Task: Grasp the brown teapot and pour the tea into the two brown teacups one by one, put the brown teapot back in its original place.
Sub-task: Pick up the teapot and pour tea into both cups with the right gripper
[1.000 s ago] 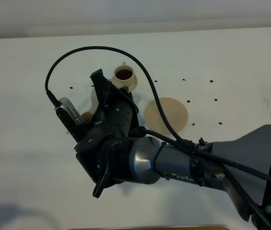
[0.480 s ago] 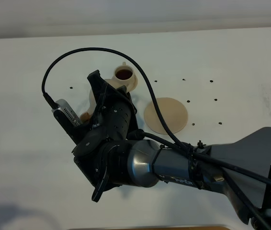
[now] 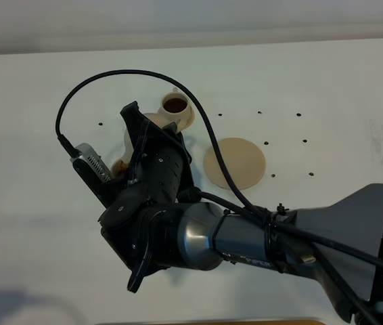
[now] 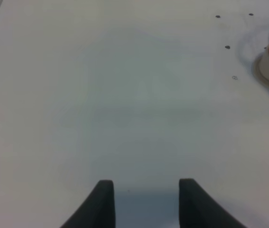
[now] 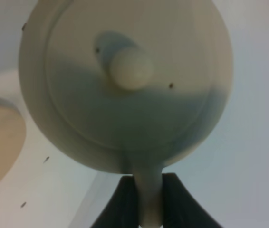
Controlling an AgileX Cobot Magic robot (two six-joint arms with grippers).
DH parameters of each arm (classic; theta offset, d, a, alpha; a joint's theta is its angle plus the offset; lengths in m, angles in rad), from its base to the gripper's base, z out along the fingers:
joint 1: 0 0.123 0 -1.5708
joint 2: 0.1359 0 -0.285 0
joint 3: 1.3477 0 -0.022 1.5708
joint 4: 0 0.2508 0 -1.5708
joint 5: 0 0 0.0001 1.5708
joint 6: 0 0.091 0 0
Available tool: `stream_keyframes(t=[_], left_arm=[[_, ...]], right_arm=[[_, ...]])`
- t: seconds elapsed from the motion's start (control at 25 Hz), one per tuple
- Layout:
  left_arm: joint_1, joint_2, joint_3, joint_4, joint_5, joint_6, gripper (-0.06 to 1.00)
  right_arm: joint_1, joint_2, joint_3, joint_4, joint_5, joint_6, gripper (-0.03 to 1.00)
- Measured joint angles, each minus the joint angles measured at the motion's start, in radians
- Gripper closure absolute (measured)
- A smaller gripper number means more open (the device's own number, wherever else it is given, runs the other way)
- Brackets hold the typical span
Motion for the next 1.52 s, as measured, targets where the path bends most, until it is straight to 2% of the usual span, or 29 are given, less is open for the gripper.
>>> stream_keyframes(t=[1.04, 1.52], left_arm=[[0.0, 0.0, 0.0, 0.0, 0.0, -0.001, 0.64], [0.0, 0.0, 0.0, 0.0, 0.0, 0.0, 0.64]], right_arm=[[0.002, 0.0, 0.028, -0.02, 0.01, 0.007, 0.85], [0.002, 0.0, 0.043, -0.034, 0.018, 0.071, 0.85]])
